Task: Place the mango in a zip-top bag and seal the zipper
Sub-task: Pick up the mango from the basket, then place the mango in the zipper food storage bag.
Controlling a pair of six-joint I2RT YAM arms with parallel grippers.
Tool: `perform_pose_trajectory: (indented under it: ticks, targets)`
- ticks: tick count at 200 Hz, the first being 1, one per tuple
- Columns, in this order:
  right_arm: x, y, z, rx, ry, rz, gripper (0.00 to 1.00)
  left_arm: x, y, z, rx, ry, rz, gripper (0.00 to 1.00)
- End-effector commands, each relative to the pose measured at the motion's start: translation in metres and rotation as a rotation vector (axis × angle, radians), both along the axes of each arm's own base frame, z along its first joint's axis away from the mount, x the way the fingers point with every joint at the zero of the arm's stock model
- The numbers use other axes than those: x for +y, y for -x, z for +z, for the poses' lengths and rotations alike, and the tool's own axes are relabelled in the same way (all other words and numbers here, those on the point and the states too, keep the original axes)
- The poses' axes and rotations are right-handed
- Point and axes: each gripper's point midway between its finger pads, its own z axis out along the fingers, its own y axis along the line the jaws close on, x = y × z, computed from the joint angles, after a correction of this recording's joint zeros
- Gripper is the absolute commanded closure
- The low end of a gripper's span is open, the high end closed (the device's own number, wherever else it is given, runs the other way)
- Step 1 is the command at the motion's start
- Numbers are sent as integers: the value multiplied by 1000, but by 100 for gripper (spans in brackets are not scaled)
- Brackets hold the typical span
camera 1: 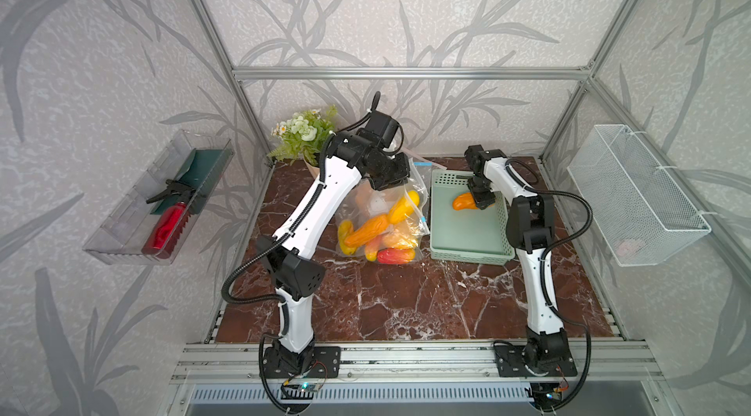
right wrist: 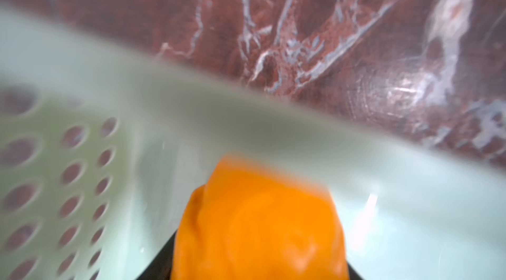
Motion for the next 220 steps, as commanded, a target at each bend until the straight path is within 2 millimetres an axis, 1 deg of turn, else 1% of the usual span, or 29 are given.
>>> perform_pose_trajectory:
  ticks: [1, 15, 29, 39, 46, 48, 50, 53, 55, 60, 64, 70, 81, 90, 98, 117, 136, 153, 166, 183, 194, 220]
  targets:
    - [21, -17, 89, -229, 24, 181, 64, 2, 3, 17, -40, 18, -9, 100]
    - [40, -9, 128, -318, 20, 295, 65, 3, 2, 16, -39, 18, -9, 100]
    - [57, 6, 168, -421, 59, 415, 65, 4, 0, 15, -35, 21, -8, 100]
    - [71, 18, 197, -531, 74, 489, 66, 4, -1, 17, -38, 23, -6, 100]
    - [81, 28, 212, -607, 73, 534, 67, 5, -2, 16, -37, 21, -5, 100]
    - [84, 31, 213, -621, 72, 549, 67, 5, -3, 17, -39, 22, -4, 100]
    - [87, 32, 221, -657, 68, 560, 67, 5, -3, 17, -39, 21, -3, 100]
    - [93, 34, 221, -684, 67, 581, 68, 6, -3, 17, -39, 21, -1, 100]
    - [95, 39, 233, -722, 67, 595, 68, 6, -4, 17, -38, 20, -2, 100]
    - [104, 45, 247, -791, 71, 631, 68, 6, -4, 17, -39, 18, -2, 100]
    - [111, 50, 252, -829, 75, 670, 68, 7, -4, 18, -39, 18, -1, 100]
    - [123, 56, 265, -904, 83, 729, 68, 7, -5, 18, -39, 19, -1, 100]
    - [147, 65, 280, -1016, 82, 827, 66, 7, -6, 18, -39, 23, 1, 100]
    - [165, 69, 287, -1110, 54, 888, 66, 5, -7, 18, -37, 29, 0, 100]
    - [178, 71, 287, -1172, 20, 919, 66, 5, -7, 18, -38, 34, -1, 100]
    - [200, 65, 296, -1267, -40, 957, 67, 5, -9, 20, -37, 45, -2, 100]
    - [211, 57, 306, -1321, -61, 970, 67, 5, -8, 21, -37, 47, -3, 100]
    - [218, 53, 310, -1339, -80, 988, 67, 7, -9, 21, -40, 43, 3, 100]
    - [228, 55, 305, -1330, -110, 1022, 67, 7, -9, 21, -39, 44, 5, 100]
    - [238, 62, 290, -1303, -152, 1063, 67, 4, -11, 22, -42, 58, 5, 100]
    - [241, 68, 281, -1289, -170, 1069, 67, 3, -12, 22, -42, 66, 8, 100]
    - [247, 79, 281, -1291, -160, 1088, 67, 2, -14, 22, -43, 72, 15, 100]
